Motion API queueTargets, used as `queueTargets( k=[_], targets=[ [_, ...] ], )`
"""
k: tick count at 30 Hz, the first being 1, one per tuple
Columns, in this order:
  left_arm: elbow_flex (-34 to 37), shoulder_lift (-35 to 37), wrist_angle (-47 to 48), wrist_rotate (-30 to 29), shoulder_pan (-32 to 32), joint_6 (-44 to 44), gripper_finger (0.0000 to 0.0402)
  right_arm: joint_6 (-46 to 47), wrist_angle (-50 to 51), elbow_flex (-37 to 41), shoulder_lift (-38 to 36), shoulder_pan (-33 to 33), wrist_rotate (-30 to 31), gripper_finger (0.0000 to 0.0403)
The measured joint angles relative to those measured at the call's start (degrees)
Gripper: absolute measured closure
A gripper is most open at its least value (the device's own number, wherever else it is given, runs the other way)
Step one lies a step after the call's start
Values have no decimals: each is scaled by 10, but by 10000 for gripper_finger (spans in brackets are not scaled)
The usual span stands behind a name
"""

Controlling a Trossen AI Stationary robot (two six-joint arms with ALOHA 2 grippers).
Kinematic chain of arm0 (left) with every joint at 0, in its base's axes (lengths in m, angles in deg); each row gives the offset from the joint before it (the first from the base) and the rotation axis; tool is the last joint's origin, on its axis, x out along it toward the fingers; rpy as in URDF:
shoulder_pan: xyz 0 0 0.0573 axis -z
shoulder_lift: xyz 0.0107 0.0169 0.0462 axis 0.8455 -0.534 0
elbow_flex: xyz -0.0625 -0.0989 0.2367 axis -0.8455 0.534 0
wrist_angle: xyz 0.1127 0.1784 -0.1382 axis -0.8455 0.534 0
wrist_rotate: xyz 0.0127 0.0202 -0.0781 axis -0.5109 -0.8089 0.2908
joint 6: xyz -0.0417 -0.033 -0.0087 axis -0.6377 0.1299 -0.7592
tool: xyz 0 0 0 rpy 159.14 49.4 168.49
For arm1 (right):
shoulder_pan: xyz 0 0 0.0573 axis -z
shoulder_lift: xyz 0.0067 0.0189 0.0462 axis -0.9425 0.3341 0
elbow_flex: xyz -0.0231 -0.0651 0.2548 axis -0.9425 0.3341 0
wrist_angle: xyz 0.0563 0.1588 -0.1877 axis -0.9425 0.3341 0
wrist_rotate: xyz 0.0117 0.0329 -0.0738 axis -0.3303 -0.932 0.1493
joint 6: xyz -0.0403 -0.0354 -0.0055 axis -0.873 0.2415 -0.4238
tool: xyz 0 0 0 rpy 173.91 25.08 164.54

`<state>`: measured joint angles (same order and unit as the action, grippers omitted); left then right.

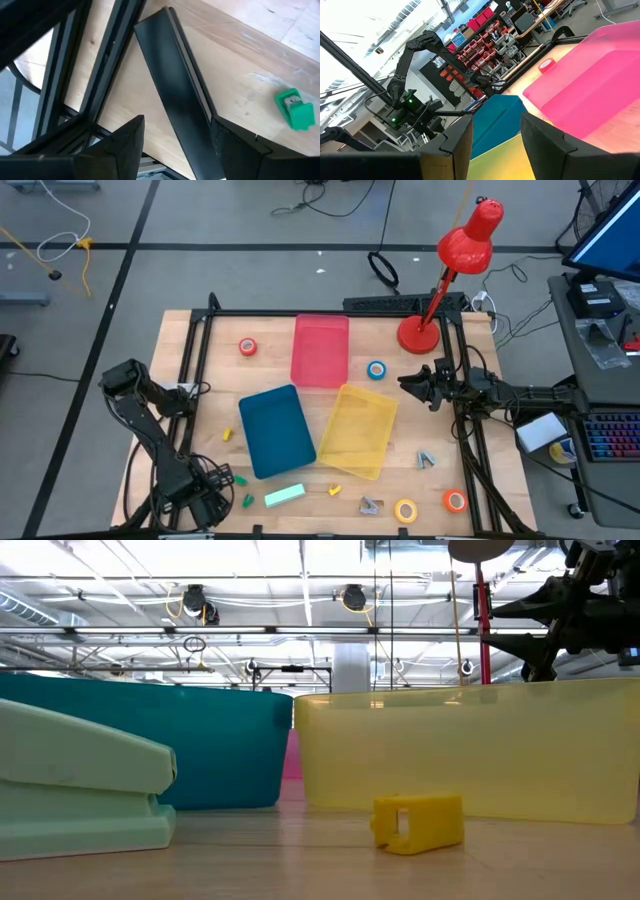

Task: Pick and place Stapler, Stapler remover, tape
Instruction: Put the big black stapler into the red bin

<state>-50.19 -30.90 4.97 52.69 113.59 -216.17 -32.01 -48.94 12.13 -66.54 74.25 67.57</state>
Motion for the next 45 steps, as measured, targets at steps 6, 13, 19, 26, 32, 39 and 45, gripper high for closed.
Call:
queueTargets(
  k=[6,13,19,26,32,39,45],
  targets=[
    [18,0,-2,11,0,-10,176,0,0,0,0,0,0,245],
    [43,0,-24,38,-1,-21,176,0,0,0,0,0,0,245],
    [57,0,-28,47,-1,-23,176,0,0,0,0,0,0,245],
    [96,1,-71,61,-2,-21,176,0,0,0,0,0,0,245],
    [135,2,-113,71,-7,-17,176,0,0,0,0,0,0,245],
    [153,1,-113,63,-18,-5,176,0,0,0,0,0,0,245],
    [170,0,-118,53,-28,18,176,0,0,0,0,0,0,245]
  ],
)
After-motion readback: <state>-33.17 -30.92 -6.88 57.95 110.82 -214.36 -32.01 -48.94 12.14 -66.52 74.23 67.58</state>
